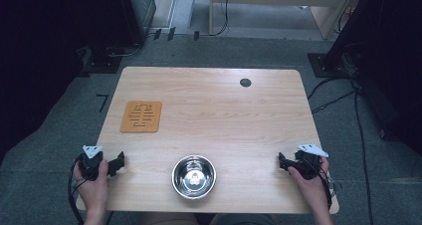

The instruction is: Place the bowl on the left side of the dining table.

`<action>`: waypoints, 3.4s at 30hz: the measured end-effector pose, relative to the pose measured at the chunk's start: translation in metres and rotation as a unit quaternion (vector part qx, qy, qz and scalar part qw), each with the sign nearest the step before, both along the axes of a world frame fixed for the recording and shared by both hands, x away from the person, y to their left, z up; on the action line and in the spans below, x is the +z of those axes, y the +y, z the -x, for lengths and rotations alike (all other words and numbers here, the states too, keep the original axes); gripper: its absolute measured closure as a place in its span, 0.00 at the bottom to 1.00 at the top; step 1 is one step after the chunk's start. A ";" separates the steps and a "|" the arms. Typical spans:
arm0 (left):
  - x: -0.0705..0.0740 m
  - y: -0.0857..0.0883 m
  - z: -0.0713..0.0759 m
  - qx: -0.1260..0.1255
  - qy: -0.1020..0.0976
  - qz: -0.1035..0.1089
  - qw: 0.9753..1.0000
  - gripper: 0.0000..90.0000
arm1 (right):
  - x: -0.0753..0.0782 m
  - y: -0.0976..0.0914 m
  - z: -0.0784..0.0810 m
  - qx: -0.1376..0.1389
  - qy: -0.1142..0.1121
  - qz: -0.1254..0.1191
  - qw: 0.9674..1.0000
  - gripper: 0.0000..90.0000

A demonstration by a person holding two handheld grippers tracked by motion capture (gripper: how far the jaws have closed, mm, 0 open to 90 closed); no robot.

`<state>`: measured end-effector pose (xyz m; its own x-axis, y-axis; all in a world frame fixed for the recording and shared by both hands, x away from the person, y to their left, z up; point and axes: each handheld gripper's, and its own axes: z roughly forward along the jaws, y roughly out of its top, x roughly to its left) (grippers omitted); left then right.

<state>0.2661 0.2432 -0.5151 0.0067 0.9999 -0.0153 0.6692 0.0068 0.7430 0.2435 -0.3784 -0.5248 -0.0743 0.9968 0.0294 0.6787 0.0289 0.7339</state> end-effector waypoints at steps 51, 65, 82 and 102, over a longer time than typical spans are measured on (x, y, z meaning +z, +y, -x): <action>0.034 -0.029 0.009 -0.038 -0.037 0.036 0.998 0.11 | 0.000 0.000 0.000 0.000 0.000 0.000 1.000 0.15; 0.038 -0.034 0.010 -0.045 -0.042 0.037 0.997 0.11 | 0.000 0.000 0.000 0.000 0.000 0.000 1.000 0.15; 0.043 -0.053 0.013 -0.073 -0.045 0.048 0.995 0.11 | 0.000 0.000 0.000 0.000 0.000 0.000 1.000 0.15; 0.046 -0.075 0.017 -0.101 -0.046 0.044 0.993 0.11 | 0.000 0.000 0.000 0.000 0.000 0.000 1.000 0.15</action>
<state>0.2494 0.1684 -0.4693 0.2116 0.9730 -0.0920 0.5931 -0.0530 0.8034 0.2435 -0.3785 -0.5248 -0.0751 0.9967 0.0296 0.6785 0.0293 0.7340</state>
